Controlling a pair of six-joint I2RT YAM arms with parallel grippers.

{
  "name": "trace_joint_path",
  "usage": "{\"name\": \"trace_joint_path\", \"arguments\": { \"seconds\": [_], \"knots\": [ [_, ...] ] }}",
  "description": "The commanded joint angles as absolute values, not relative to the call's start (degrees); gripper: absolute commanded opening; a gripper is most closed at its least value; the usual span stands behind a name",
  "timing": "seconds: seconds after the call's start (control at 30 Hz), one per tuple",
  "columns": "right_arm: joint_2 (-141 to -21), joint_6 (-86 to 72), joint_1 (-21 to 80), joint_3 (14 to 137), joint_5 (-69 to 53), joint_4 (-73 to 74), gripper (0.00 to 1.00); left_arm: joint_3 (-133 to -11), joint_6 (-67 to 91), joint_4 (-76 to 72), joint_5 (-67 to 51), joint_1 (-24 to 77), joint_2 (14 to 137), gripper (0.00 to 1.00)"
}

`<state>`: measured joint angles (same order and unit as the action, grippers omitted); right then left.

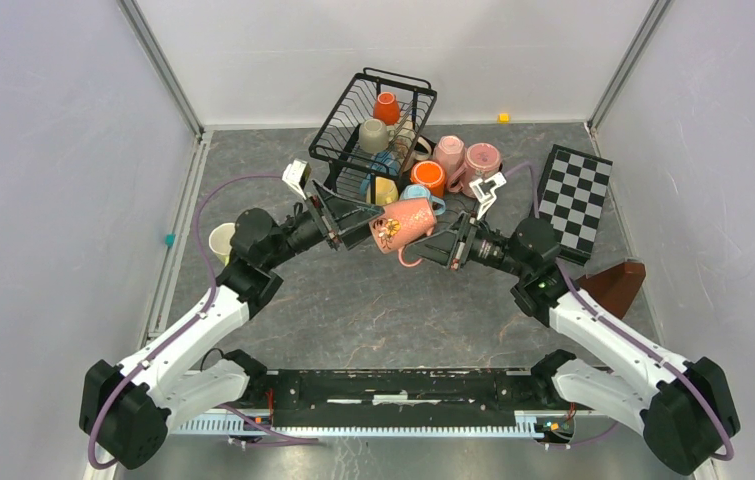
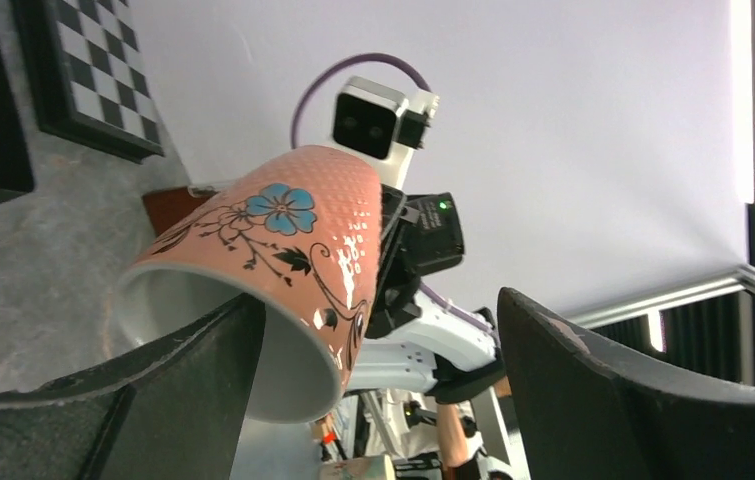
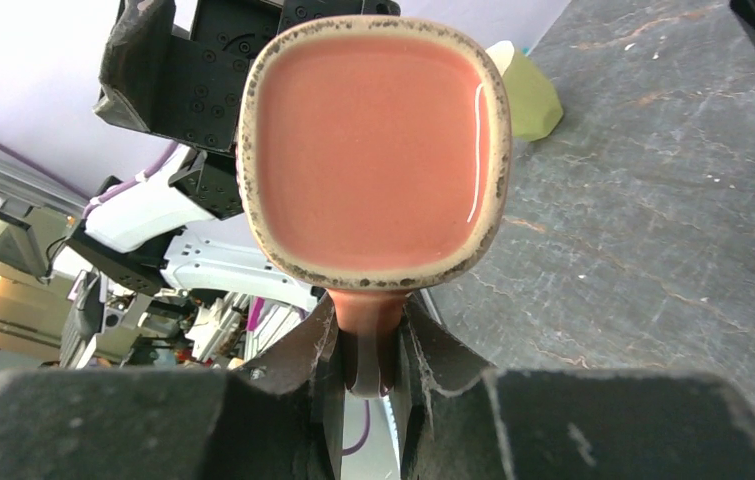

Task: Unload the cups from the dish rack
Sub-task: Unload the cup from the dish rack.

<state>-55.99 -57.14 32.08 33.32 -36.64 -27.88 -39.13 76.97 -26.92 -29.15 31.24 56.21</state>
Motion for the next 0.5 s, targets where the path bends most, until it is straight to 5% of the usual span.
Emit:
{"name": "trace_joint_path", "arguments": {
  "seconds": [0.0, 0.47],
  "knots": [
    [-56.25, -59.89, 33.08, 34.02, -38.31, -40.45, 0.00, -39.76, 82.82, -34.36, -32.12, 31.50, 56.65, 0.89],
    [-56.86, -60.64, 34.16, 33.27, -38.15, -42.67, 0.00, -40.30, 86.57, -39.60, -33.09, 34.30, 59.21, 0.52]
  ]
}}
